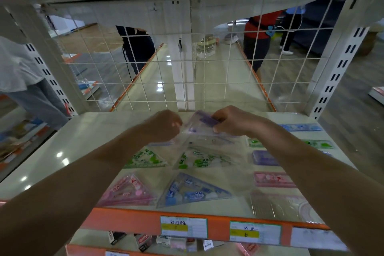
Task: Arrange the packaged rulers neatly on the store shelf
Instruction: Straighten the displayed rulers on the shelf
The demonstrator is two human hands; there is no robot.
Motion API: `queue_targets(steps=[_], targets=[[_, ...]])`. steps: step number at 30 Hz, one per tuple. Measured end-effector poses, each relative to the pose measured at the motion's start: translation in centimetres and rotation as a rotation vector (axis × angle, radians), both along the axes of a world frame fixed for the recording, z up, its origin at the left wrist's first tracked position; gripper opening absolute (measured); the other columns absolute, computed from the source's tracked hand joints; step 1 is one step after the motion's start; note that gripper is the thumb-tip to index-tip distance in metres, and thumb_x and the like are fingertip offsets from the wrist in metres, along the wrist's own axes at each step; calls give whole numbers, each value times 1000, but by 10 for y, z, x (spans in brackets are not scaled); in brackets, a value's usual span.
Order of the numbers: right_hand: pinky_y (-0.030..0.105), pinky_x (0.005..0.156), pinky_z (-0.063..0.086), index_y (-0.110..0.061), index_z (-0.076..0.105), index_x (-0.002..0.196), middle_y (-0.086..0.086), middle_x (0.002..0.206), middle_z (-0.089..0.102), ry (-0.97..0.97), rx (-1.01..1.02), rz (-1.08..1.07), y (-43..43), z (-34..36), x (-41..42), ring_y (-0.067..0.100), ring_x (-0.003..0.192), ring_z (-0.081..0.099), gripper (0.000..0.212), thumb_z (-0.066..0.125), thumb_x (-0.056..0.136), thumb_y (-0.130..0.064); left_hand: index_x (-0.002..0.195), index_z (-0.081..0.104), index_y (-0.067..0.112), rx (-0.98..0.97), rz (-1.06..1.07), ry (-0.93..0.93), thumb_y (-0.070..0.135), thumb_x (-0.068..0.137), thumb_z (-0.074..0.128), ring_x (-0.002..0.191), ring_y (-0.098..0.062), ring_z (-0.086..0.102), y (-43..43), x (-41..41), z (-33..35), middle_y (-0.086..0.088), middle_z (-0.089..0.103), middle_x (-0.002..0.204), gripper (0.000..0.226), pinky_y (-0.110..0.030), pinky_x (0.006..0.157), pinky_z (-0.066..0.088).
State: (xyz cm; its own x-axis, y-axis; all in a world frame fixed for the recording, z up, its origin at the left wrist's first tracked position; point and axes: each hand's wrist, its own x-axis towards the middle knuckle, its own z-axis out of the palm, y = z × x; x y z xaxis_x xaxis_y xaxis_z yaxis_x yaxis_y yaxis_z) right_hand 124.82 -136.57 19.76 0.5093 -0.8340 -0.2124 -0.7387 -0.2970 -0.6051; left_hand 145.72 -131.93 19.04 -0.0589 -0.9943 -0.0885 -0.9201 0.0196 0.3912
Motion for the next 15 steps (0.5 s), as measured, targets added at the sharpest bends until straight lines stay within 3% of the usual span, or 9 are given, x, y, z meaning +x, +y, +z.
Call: queue_targets(steps=[2, 4, 6, 8, 9, 11, 13, 15], targets=[[32, 72, 39, -9, 68, 104, 11, 96, 64, -18, 37, 12, 0, 3, 0, 22, 85, 56, 21, 60, 85, -11, 102, 69, 0, 43, 17, 268, 6, 90, 49, 84, -26, 60, 3, -12, 10, -18, 65, 95, 23, -36, 80, 51], [33, 79, 42, -11, 68, 109, 9, 103, 66, -59, 61, 18, 1, 4, 0, 23, 93, 58, 24, 60, 86, -9, 104, 68, 8, 130, 40, 452, 15, 93, 50, 83, -22, 59, 6, -22, 11, -13, 63, 91, 22, -37, 81, 53], [30, 73, 40, -15, 67, 106, 6, 99, 65, -79, 28, 28, 4, 4, 2, 20, 88, 57, 23, 59, 86, -8, 102, 69, 21, 102, 32, 391, 25, 91, 50, 81, -21, 61, 6, -28, 8, -9, 66, 90, 23, -33, 76, 53], [26, 64, 36, -19, 65, 85, 3, 83, 62, -65, -31, 39, 8, -1, 4, 17, 76, 54, 16, 58, 85, -6, 95, 69, 12, 29, 7, 240, 20, 92, 49, 67, -16, 56, 8, -32, 7, -6, 63, 76, 22, -16, 59, 44], [24, 59, 34, -23, 59, 71, -1, 72, 56, -41, -55, 47, 11, -3, 5, 15, 69, 51, 22, 57, 84, -6, 90, 67, 5, 15, -5, 164, 15, 92, 50, 59, -12, 51, 9, -33, 7, -2, 57, 67, 20, -8, 49, 36], [23, 56, 32, -26, 49, 61, -5, 64, 49, 33, -108, 80, 14, -8, 6, 15, 66, 48, 29, 57, 83, -7, 84, 64, 3, 11, -27, 78, 11, 90, 54, 54, -9, 43, 9, -33, 4, 4, 46, 60, 14, -10, 42, 31], [26, 65, 41, -26, 59, 72, -7, 73, 57, 32, -129, 85, 14, -10, 7, 17, 75, 55, 18, 59, 81, -10, 76, 60, 6, -8, -28, 59, 8, 88, 55, 56, -8, 40, 11, -32, 2, 4, 42, 61, 13, -11, 44, 30], [28, 74, 49, -23, 69, 97, -8, 88, 65, -15, -127, 38, 12, -7, 6, 15, 84, 61, 21, 60, 82, -12, 62, 50, 13, -34, -13, 76, 5, 86, 55, 54, -5, 37, 10, -31, 0, 5, 41, 60, 26, -10, 46, 32]])
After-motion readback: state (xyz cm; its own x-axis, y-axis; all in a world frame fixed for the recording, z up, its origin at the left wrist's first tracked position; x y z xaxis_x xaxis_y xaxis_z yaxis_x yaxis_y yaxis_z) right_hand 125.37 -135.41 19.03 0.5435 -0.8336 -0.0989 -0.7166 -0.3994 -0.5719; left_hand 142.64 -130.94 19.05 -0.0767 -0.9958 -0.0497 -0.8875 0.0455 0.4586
